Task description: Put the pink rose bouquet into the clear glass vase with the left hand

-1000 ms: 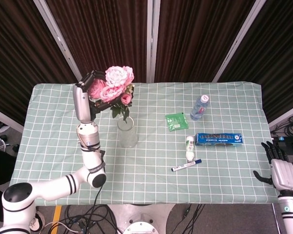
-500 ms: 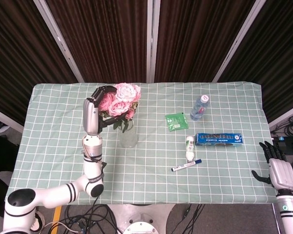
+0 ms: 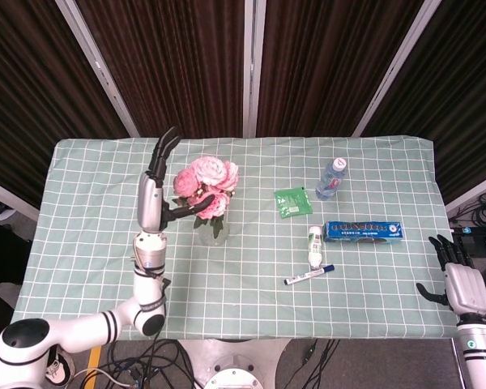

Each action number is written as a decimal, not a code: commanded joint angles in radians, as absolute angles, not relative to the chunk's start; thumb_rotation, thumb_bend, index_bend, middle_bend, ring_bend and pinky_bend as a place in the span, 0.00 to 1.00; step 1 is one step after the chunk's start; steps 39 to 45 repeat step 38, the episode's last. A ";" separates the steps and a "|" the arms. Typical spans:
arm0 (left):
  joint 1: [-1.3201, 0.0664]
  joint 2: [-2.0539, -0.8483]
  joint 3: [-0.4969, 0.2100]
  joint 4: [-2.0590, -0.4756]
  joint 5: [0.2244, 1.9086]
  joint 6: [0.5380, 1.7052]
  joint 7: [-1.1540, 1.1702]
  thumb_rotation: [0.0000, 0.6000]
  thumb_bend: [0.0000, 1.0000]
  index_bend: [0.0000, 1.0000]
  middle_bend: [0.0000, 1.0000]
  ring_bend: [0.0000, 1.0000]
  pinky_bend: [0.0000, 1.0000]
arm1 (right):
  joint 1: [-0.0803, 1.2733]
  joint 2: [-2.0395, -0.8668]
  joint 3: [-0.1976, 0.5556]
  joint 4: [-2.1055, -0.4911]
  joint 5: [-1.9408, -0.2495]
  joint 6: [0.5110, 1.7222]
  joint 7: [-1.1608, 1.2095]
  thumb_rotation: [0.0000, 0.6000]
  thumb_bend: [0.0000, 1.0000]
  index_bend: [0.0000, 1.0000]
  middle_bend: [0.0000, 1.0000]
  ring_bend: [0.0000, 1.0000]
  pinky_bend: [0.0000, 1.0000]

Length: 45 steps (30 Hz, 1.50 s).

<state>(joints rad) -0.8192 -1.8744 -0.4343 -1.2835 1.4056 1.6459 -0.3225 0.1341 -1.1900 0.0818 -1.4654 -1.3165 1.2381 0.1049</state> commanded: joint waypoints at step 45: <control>-0.262 -1.235 0.019 -1.610 1.482 1.547 0.090 1.00 0.00 0.12 0.03 0.02 0.20 | 0.047 -1.154 0.072 -1.531 -1.398 1.437 0.078 1.00 0.18 0.00 0.00 0.00 0.00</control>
